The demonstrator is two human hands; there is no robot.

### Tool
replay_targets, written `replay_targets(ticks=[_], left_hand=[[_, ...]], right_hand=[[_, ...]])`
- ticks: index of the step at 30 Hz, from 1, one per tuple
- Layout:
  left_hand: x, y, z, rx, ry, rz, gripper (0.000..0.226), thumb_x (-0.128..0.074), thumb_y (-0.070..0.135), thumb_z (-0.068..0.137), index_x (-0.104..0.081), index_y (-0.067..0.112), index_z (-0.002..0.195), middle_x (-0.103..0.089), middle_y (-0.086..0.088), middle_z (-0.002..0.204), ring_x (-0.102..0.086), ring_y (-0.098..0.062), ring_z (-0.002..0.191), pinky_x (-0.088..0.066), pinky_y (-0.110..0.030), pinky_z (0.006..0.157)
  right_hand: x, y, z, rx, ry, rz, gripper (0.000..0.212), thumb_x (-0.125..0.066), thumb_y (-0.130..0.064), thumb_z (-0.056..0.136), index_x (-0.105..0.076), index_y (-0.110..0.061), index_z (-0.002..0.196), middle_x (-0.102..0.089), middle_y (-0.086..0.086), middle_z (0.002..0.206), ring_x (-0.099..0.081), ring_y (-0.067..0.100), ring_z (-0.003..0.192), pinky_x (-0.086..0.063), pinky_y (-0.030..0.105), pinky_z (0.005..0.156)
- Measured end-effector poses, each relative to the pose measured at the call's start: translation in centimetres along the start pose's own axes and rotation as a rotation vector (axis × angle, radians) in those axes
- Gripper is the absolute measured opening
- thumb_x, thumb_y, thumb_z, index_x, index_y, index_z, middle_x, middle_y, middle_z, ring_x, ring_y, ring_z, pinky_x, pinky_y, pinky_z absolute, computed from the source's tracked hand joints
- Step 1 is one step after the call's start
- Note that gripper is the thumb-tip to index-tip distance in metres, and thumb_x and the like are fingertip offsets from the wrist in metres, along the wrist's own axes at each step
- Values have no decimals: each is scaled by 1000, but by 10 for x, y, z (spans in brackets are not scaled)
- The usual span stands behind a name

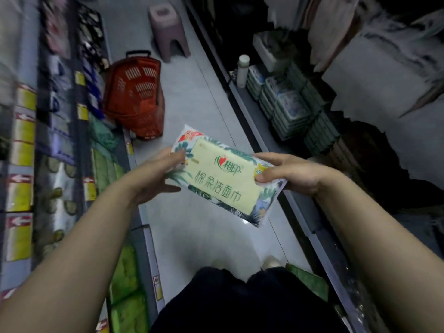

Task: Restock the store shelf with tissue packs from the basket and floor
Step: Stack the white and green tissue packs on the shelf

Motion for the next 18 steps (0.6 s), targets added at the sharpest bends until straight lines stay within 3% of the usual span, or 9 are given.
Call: replay_targets(ticks=[2, 4, 8, 12, 15, 18], left_hand=[[10, 7, -15, -30, 45, 49, 42, -70, 42, 79, -57, 32, 118, -74, 2, 103, -68, -20, 100, -51, -40, 85], [24, 16, -30, -51, 142, -46, 22, -62, 32, 91, -59, 30, 112, -75, 3, 98, -66, -20, 98, -51, -37, 80], [54, 42, -61, -138, 387, -187, 26, -59, 35, 92, -54, 33, 117, -71, 6, 103, -64, -15, 91, -51, -33, 69], [76, 67, -97, -252, 645, -220, 34, -60, 35, 92, -48, 32, 124, -67, 6, 109, -65, -14, 92, -51, -32, 65], [88, 83, -130, -342, 790, -236, 35, -58, 36, 94, -45, 35, 126, -66, 8, 112, -66, -12, 93, -51, -31, 66], [91, 90, -169, -398, 955, -297, 46, -56, 38, 94, -35, 34, 135, -62, 6, 121, -64, -13, 98, -49, -35, 77]], right_hand=[[-1, -30, -1, 84, 117, -6, 71, -77, -28, 65, -53, -21, 131, -69, 5, 116, -70, 21, 99, -55, 33, 82], [0, -55, -1, 179, 265, 11, 83, -80, -42, 65, -48, -17, 137, -66, 3, 119, -68, 16, 100, -52, 34, 91], [-18, -96, 5, 342, 382, 237, 106, -81, -42, 66, -19, -25, 151, -38, 6, 149, -50, 21, 129, -39, 47, 110], [-58, -140, 20, 424, 363, 50, 71, -69, -19, 87, -28, -16, 145, -53, -2, 133, -60, 11, 109, -51, 30, 93], [-81, -179, 30, 500, 238, -40, 61, -66, -20, 89, -35, -21, 142, -60, -2, 127, -62, 14, 110, -51, 31, 92], [-109, -218, 36, 568, 54, -68, 54, -62, -13, 91, -40, -23, 140, -63, -2, 127, -63, 15, 112, -52, 29, 92]])
Point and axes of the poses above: each hand's wrist, its own z-axis towards the middle knuckle, its own x-axis out of the back of the hand, y = z × x, the point moved 8 cm from there along z, towards the middle knuckle
